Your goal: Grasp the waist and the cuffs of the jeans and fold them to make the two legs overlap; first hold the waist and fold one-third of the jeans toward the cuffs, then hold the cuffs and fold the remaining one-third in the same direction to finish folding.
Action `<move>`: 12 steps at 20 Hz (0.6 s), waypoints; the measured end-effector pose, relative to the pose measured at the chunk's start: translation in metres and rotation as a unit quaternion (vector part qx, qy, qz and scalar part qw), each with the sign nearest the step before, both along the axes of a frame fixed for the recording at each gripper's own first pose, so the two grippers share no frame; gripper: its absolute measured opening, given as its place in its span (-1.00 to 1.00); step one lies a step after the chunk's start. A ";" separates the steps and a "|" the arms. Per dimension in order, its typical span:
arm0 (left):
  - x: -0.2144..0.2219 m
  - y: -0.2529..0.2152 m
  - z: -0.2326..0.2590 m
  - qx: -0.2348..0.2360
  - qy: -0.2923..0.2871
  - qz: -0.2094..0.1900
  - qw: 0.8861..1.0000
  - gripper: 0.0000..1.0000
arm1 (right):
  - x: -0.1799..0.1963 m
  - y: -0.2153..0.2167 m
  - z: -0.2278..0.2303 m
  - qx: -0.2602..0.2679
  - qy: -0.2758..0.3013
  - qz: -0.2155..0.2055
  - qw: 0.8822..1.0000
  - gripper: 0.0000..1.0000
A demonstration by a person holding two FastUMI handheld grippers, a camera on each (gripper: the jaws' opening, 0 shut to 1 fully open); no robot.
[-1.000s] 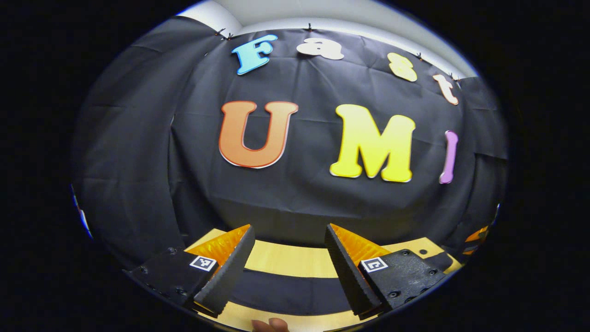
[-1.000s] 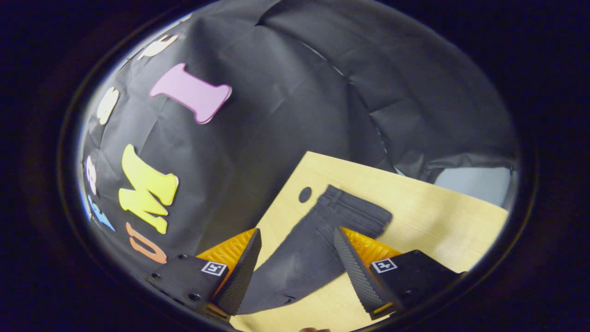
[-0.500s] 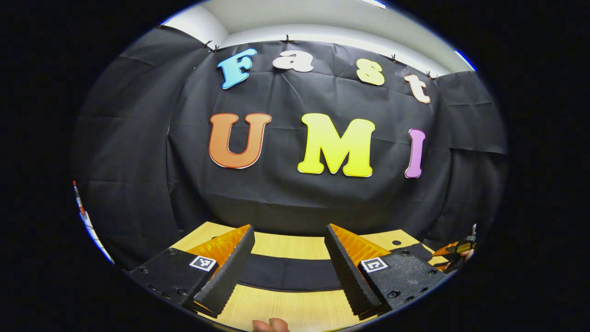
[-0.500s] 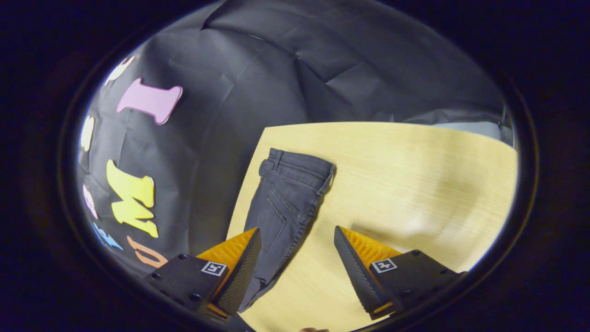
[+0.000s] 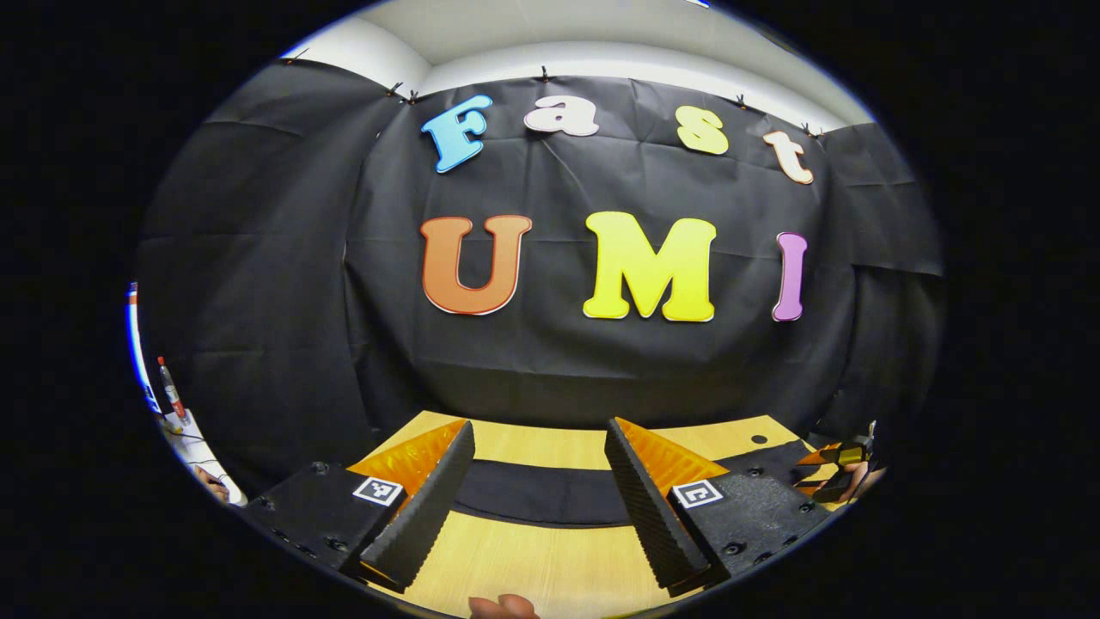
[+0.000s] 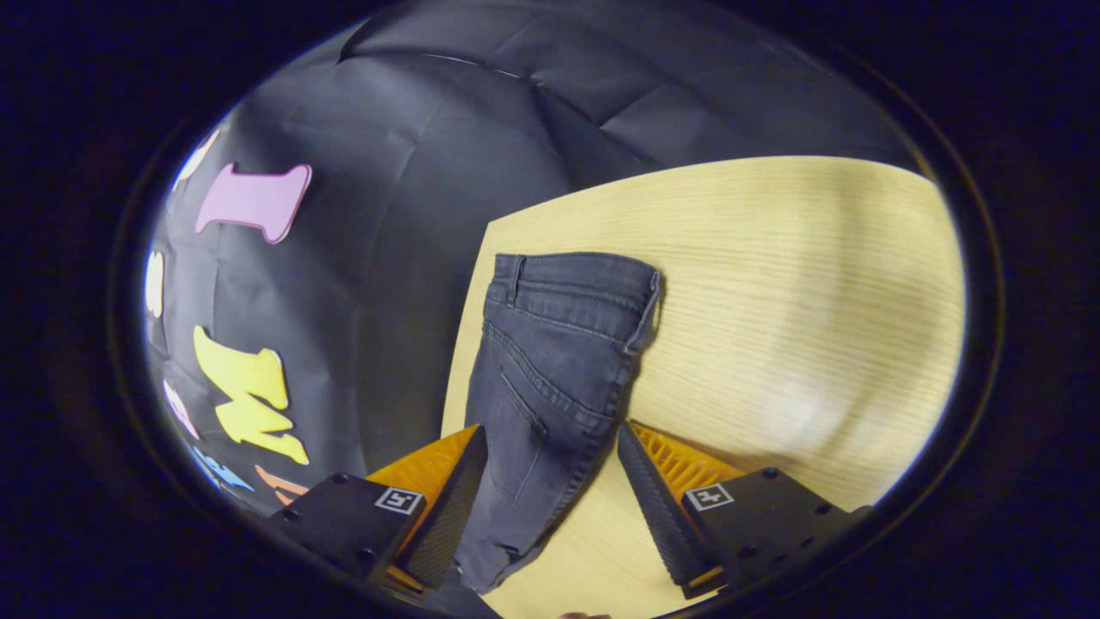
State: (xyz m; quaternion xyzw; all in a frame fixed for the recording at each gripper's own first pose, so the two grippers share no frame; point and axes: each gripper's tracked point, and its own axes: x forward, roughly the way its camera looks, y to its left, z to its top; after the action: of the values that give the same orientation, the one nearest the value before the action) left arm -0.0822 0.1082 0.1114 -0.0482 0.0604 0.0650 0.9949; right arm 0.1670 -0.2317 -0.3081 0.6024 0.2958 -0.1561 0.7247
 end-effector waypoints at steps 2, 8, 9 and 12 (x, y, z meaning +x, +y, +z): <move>-0.006 0.006 0.001 0.005 0.001 0.009 1.000 0.96 | 0.010 -0.001 -0.002 0.022 -0.012 -0.021 0.999 0.84; -0.014 0.013 -0.007 0.001 0.020 0.021 1.000 0.96 | 0.019 -0.003 -0.037 0.023 0.010 -0.030 0.999 -0.63; -0.016 0.014 -0.007 -0.001 0.020 0.022 1.000 0.96 | 0.015 -0.003 -0.036 0.004 0.014 -0.031 0.999 -0.67; -0.016 0.018 -0.003 -0.002 0.018 0.026 0.999 0.96 | 0.015 -0.002 -0.034 -0.032 0.031 -0.006 0.999 -1.00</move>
State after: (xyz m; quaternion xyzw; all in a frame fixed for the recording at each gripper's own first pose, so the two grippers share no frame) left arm -0.0977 0.1266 0.1084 -0.0501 0.0774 0.0915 0.9915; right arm 0.1815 -0.2337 -0.3419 0.5753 0.3091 -0.1888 0.7334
